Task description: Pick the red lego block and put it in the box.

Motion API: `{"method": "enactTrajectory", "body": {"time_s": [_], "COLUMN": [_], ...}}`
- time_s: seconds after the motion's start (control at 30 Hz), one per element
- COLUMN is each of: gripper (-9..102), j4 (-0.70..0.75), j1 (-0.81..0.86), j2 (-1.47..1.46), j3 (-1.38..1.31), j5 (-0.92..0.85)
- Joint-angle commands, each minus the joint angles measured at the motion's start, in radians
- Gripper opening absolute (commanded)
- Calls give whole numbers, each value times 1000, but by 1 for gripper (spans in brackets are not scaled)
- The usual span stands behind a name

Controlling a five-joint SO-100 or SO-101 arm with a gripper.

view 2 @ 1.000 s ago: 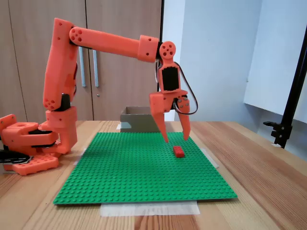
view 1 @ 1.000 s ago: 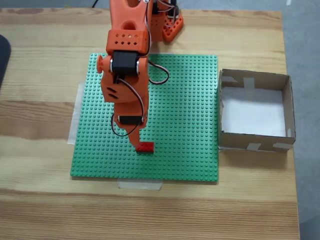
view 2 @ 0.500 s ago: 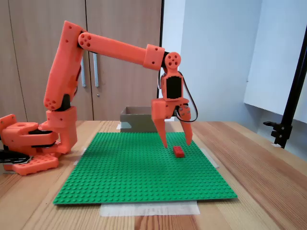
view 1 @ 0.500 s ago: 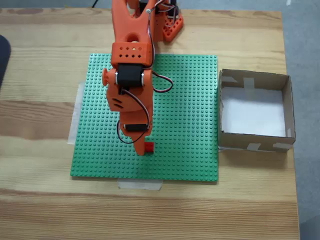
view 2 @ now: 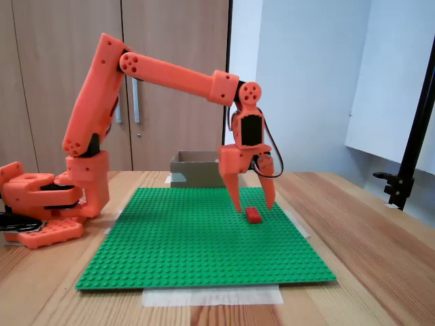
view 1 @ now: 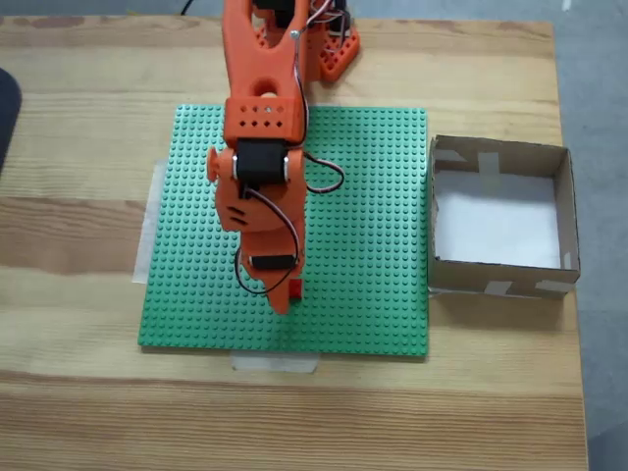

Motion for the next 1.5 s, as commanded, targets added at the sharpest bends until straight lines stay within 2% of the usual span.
{"method": "enactTrajectory", "body": {"time_s": [0.0,0.63,1.17,1.47], "gripper": [30,27,16,14], "j4": [-14,-37,-104,-107], "j1": [0,12,20,20], "j2": [5,-20,-11,-5], "j3": [-44,-40,-8,17], "j5": [8,6,-28,-32]}}
